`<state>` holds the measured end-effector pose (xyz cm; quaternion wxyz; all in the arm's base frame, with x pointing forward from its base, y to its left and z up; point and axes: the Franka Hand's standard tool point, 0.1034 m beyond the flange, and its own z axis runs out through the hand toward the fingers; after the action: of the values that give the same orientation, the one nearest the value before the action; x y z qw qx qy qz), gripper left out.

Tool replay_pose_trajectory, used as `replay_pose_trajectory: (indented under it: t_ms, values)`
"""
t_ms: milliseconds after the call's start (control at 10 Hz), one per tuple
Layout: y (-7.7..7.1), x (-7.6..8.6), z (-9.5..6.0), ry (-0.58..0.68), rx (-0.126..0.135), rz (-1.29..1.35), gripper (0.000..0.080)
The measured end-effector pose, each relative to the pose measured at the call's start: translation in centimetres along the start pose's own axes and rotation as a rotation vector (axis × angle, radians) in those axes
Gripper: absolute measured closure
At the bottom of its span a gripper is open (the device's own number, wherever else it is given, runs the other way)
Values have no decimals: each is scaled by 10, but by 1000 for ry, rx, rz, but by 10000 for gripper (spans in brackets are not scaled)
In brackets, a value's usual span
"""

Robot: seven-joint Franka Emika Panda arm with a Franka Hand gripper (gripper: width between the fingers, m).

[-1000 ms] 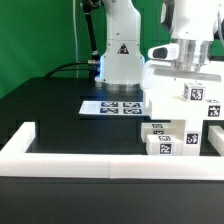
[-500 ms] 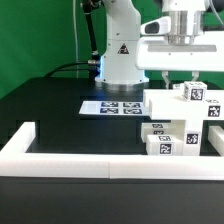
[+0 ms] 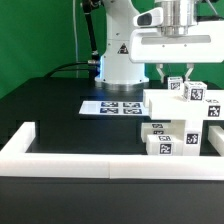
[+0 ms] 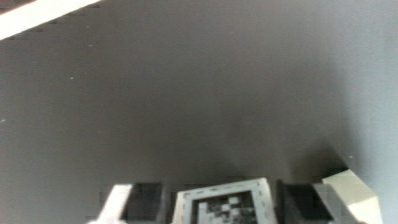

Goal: Assemble chair

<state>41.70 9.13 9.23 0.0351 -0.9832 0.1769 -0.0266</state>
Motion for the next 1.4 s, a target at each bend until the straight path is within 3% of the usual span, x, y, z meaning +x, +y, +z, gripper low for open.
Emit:
replay_pose_trajectory:
  t_ms: [400,600,800,1200,1400]
  values:
    - [8,-2,3,1,-9,-28,511]
    - [3,8,-14,1,12,-44,511]
    - [0,15,-11,-1,-5,-50,511]
    - [-19,21,-18,9,-1,-12,511]
    - [-17,20,-16,7,-4,-23,511]
